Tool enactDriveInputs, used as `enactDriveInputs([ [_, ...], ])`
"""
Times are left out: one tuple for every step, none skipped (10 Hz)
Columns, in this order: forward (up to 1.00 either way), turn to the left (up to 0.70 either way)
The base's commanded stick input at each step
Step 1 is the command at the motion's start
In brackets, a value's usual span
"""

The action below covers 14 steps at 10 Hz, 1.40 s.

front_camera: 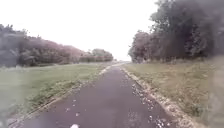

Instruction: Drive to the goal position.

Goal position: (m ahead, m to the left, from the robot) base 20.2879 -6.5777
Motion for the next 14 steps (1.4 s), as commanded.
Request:
enactDriveInputs([
  [0.70,0.00],
  [0.70,0.00],
  [0.70,0.00],
  [0.70,0.00],
  [0.70,0.00],
  [0.70,-0.01],
  [0.70,-0.26],
  [0.70,-0.33],
  [0.70,-0.26],
  [0.70,-0.12],
  [0.70,-0.04],
  [0.70,0.00],
  [0.70,0.00],
  [0.70,0.00],
])
